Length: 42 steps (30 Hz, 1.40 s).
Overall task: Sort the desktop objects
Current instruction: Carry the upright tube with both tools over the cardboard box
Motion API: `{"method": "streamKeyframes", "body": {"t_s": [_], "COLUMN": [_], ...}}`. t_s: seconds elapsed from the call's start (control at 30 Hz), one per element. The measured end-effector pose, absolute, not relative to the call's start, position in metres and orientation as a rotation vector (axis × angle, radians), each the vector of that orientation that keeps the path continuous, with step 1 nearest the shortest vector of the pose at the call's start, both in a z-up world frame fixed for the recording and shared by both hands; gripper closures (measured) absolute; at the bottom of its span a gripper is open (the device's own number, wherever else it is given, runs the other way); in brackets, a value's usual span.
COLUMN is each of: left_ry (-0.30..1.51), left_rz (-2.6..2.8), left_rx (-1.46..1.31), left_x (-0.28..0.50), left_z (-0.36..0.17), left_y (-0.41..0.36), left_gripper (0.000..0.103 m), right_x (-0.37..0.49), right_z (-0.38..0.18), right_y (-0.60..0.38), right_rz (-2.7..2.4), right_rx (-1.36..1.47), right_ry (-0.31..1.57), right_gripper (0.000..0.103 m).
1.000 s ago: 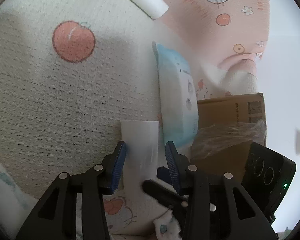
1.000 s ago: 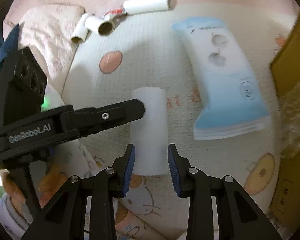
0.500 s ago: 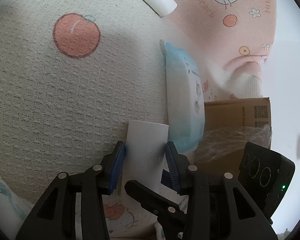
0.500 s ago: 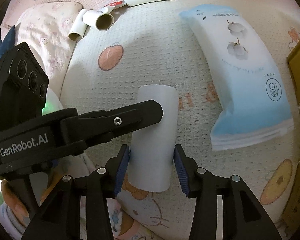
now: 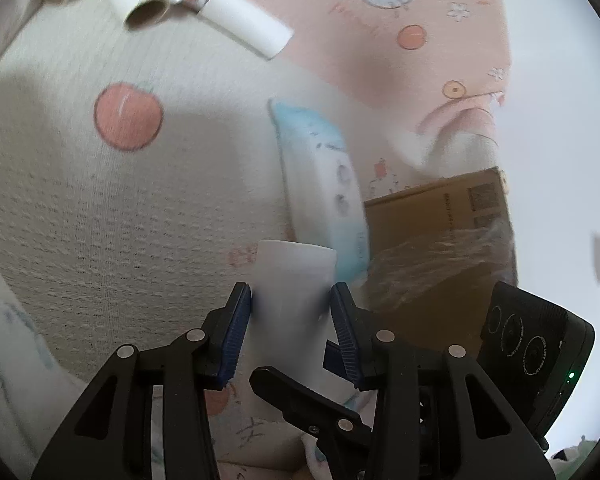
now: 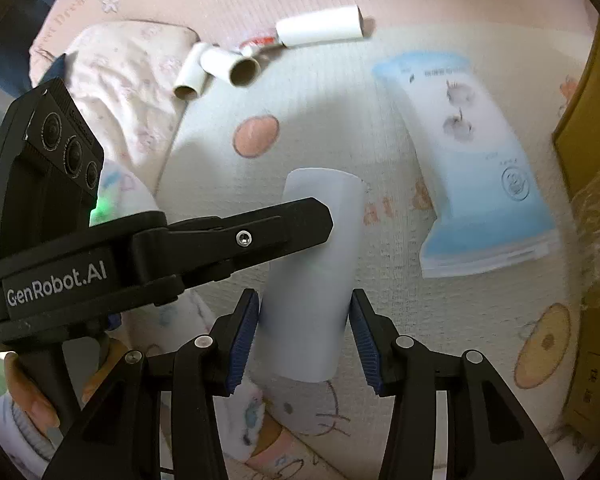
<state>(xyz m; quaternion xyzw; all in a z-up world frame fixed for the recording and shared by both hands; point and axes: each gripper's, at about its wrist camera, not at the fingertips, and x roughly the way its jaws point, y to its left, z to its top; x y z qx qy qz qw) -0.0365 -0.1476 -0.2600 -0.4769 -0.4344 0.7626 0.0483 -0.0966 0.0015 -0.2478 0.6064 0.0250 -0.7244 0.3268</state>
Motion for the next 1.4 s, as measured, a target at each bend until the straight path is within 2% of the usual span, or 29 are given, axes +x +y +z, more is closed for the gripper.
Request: {"method": "streamKeyframes", "body": {"t_s": [0.53,0.97,1.17,1.4], "left_ry": [-0.938,-0.829,-0.787,-0.647], "left_rz": [2.525,2.501,2.439,2.438], "left_rx": [-1.268,-1.103,-1.130,-1.137], "left_x": [-0.047,-0.094,-0.123,-0.155], "left_z": [-0.156,-0.085,-0.076,-0.056], "left_y": [-0.091,-0.044,-0.012,0.031], "left_gripper": [0.058,0.058,0.058,0.058], "right_x": [-0.086,-0.091,-0.109,-0.130], "right_z": [-0.165,-0.092,-0.078,-0.064], "right_y": [0.043,0.107,0.131,0.164], "right_rz": [-2.044,-2.275,-2.342,-2.414], "right_rx": [1.327,1.045,1.036,1.044], "right_ry": [0.044,-0.036,-0.012,-0.013], "right_gripper": [0.058,0.058,0.058,0.058]}}
